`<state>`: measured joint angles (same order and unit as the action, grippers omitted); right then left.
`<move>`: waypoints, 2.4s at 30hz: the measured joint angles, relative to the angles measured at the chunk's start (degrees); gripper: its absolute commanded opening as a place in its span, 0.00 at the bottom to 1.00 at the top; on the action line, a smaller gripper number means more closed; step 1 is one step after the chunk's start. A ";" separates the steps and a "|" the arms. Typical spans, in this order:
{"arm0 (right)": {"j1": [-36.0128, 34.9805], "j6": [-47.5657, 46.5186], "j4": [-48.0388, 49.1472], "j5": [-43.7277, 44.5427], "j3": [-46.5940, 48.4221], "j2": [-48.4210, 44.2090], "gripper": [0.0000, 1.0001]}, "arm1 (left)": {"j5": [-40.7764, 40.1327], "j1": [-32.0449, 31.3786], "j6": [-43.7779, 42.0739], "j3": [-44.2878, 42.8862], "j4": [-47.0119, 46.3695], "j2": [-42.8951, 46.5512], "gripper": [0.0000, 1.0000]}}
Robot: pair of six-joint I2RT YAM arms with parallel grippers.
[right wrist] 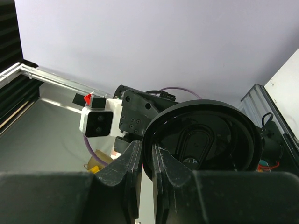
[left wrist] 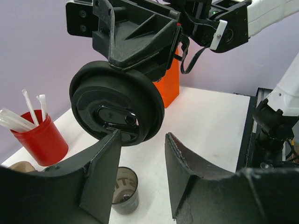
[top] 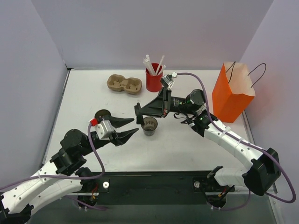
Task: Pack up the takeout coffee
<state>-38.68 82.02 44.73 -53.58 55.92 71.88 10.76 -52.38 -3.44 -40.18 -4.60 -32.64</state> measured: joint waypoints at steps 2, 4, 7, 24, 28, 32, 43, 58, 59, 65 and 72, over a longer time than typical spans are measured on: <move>-0.02 0.13 0.17 -0.02 -0.13 -0.42 0.11 | 0.11 -0.02 -0.02 0.00 -0.68 -0.85 0.49; -0.04 0.28 0.50 -0.02 -0.15 -0.66 0.11 | 0.35 0.00 -0.02 0.00 -0.98 -2.14 0.48; -0.04 0.48 0.94 -0.07 -0.24 -0.98 0.11 | 0.68 0.00 -0.04 0.00 -1.53 -3.87 0.45; -0.04 1.84 3.50 -0.07 -2.05 -2.03 0.11 | 1.77 0.00 1.31 0.00 -3.06 -3.87 0.40; -0.04 2.12 4.04 -0.09 -2.05 -2.03 0.11 | 1.97 0.00 1.53 0.00 -3.43 -3.78 0.39; -0.04 2.16 4.15 -0.11 -2.08 -2.03 0.11 | 2.29 0.00 1.70 0.00 -3.45 -3.67 0.40; -0.04 2.19 4.33 -0.07 -2.82 -2.01 0.11 | 3.06 -0.02 1.84 0.00 -4.76 -1.33 0.45; -0.07 3.52 5.25 0.22 -2.91 -1.81 0.10 | 3.26 -0.02 2.34 0.00 -5.64 -2.45 0.43; -0.09 3.61 5.25 0.22 -2.91 -1.81 0.10 | 3.28 -0.02 2.36 0.00 -5.64 -2.71 0.41; -0.42 3.89 5.62 0.31 -3.02 -1.79 0.11 | 3.50 -0.02 2.80 0.00 -6.12 -4.00 0.23; -0.42 3.63 5.70 0.83 -3.34 -1.81 0.34 | 3.96 -0.07 3.76 0.00 -6.23 -3.80 0.00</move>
<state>-39.09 85.65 50.43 -52.75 52.58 70.06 14.72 -52.45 0.32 -40.18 -10.83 -36.45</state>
